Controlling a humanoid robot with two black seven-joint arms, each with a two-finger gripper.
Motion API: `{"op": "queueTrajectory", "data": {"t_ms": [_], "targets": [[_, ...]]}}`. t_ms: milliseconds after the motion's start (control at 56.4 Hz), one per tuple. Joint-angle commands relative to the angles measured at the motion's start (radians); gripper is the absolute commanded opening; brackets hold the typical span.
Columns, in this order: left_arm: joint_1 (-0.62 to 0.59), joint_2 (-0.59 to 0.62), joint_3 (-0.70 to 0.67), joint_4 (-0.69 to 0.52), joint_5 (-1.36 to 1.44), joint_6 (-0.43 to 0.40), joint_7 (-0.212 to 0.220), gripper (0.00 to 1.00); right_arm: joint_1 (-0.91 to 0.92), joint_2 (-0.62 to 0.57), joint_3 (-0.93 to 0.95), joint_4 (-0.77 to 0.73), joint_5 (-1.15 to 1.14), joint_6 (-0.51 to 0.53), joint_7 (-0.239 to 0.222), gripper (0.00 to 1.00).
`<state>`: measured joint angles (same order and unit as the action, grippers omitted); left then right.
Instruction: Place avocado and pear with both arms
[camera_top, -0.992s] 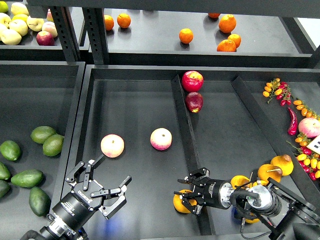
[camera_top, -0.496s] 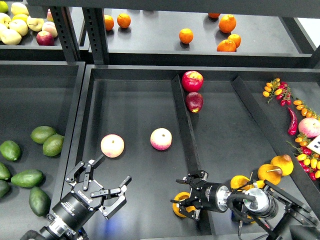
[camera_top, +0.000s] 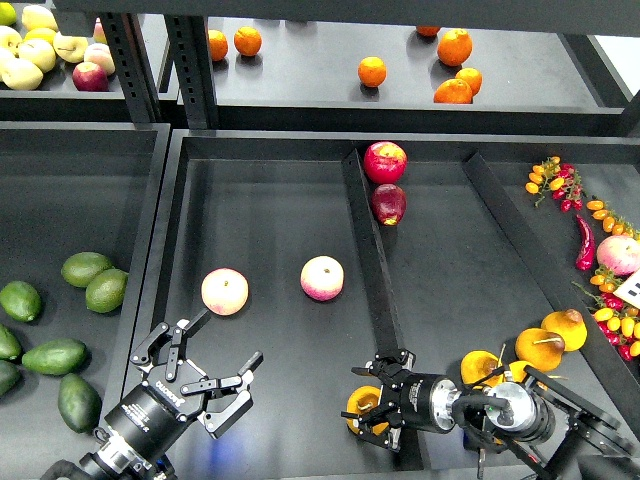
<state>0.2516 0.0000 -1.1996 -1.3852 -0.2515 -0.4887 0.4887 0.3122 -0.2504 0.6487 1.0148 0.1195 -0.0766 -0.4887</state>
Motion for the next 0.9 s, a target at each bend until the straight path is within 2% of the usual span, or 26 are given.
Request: {"op": "queueTrajectory", "data": {"t_ms": [0, 213, 425, 886], "targets": [[0.0, 0.0, 0.0, 0.0, 0.0, 0.0, 0.0, 0.99, 0.001, 0.0, -0.001, -0.002, -0.001, 0.0, 0.0, 0.79], [0.0, 0.0, 0.0, 0.002, 0.0, 0.0, 0.0, 0.99, 0.001, -0.009, -0.04, -0.001, -0.001, 0.0, 0.0, 0.78], [0.0, 0.0, 0.0, 0.0, 0.0, 0.0, 0.0, 0.99, 0.001, -0.012, -0.038, -0.002, -0.001, 0.0, 0.0, 0.6], [0.0, 0.0, 0.0, 0.0, 0.001, 0.0, 0.0, 0.99, -0.002, -0.027, -0.043, -0.002, -0.004, 0.0, 0.0, 0.61]]}}
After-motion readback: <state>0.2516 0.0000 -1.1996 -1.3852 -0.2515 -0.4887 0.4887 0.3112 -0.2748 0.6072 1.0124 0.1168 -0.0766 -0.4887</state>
